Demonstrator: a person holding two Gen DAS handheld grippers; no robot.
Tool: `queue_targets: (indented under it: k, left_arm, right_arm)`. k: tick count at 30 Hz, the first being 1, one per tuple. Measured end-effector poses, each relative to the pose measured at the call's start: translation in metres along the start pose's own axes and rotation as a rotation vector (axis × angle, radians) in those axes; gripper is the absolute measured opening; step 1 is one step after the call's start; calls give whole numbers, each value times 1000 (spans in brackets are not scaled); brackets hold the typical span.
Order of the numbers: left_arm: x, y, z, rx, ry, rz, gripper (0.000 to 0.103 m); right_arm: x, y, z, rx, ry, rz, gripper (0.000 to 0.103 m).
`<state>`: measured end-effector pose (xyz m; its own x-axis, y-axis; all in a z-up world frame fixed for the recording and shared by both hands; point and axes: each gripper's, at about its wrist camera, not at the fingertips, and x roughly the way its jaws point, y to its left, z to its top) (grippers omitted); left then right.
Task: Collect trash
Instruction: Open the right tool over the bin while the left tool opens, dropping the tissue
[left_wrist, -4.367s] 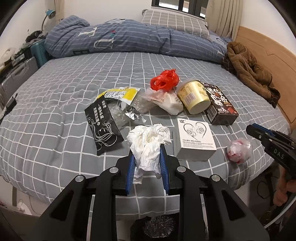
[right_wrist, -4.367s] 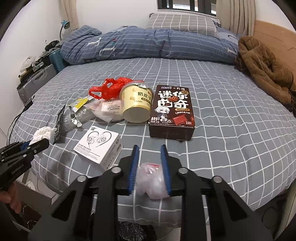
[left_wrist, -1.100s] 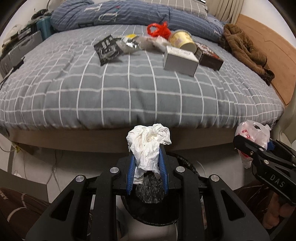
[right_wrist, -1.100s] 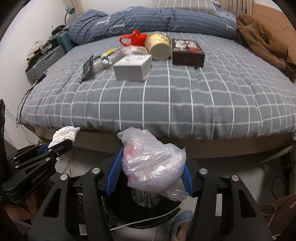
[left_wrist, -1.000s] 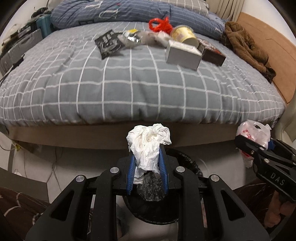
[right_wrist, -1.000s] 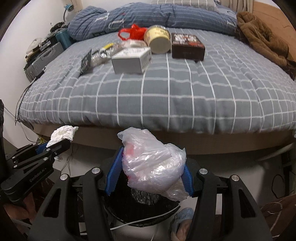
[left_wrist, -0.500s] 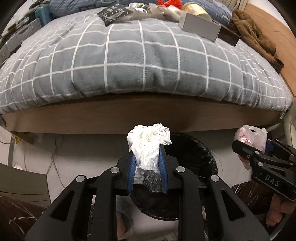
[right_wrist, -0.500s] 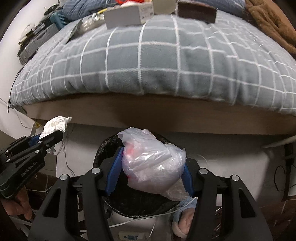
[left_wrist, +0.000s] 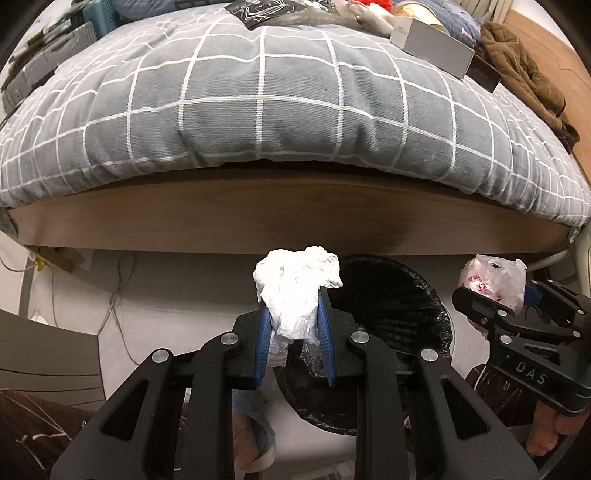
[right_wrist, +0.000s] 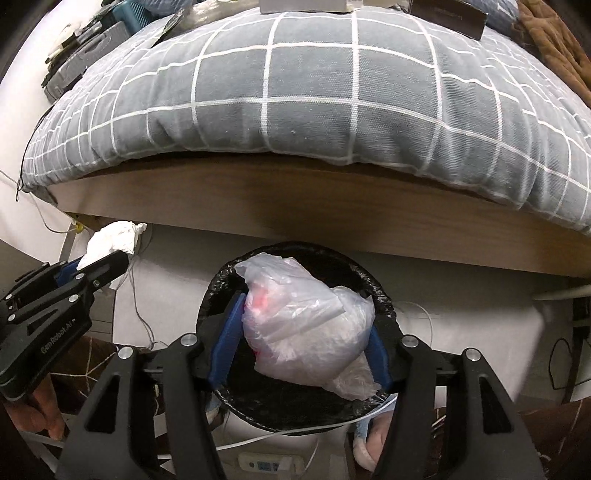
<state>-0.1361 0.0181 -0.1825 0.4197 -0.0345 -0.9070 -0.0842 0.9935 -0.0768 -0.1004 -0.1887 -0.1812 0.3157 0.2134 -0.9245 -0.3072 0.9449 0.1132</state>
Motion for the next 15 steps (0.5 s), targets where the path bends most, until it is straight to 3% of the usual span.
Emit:
queue_targets:
  k: [4, 9, 15]
  left_arm:
    - [2, -5, 0, -1, 7, -8, 23]
    - [5, -15, 1, 15, 11, -23, 23]
    - [9, -32, 4, 42, 20, -52, 23]
  right_arm:
    - [6, -3, -2, 6, 4, -17, 66]
    - [0, -15, -6, 18, -15, -49, 83]
    - [-7, -39, -9, 51, -36, -85, 91]
